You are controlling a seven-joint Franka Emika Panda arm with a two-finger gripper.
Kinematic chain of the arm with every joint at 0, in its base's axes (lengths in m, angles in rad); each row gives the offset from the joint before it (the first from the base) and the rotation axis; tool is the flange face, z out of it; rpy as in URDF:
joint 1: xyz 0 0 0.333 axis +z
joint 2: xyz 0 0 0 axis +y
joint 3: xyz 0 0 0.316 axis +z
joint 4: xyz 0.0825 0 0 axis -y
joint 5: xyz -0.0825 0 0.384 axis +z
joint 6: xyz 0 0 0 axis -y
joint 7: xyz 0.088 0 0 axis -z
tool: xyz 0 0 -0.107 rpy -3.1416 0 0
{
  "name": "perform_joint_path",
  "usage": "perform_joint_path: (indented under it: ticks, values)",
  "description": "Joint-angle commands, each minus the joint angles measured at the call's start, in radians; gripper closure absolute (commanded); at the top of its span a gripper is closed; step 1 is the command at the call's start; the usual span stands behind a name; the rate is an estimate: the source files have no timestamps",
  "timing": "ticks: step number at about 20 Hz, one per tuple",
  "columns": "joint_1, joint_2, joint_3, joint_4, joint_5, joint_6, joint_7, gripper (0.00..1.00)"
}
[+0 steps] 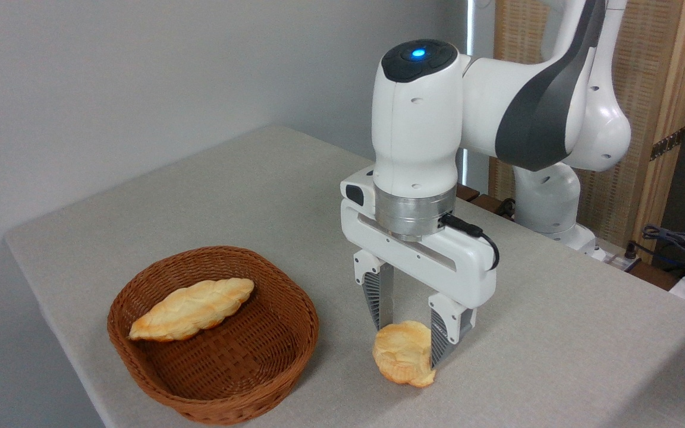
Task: Put bread into the basket
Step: 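Lift the bun and carry it over the wicker basket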
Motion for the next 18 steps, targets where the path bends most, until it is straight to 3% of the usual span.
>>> perform_joint_path:
  ticks: [1, 7, 9, 16, 18]
  values:
    - [-0.026, -0.003, 0.016, -0.010, -0.003, 0.026, 0.014, 0.47]
    - [-0.028, -0.006, 0.016, -0.008, -0.003, 0.020, 0.033, 0.69]
    - [-0.034, -0.006, 0.014, -0.006, -0.003, 0.015, 0.033, 0.85]
    - [-0.043, -0.012, 0.010, 0.023, -0.003, 0.006, 0.031, 0.86]
    - [-0.071, -0.012, 0.010, 0.091, -0.001, -0.068, 0.030, 0.87]
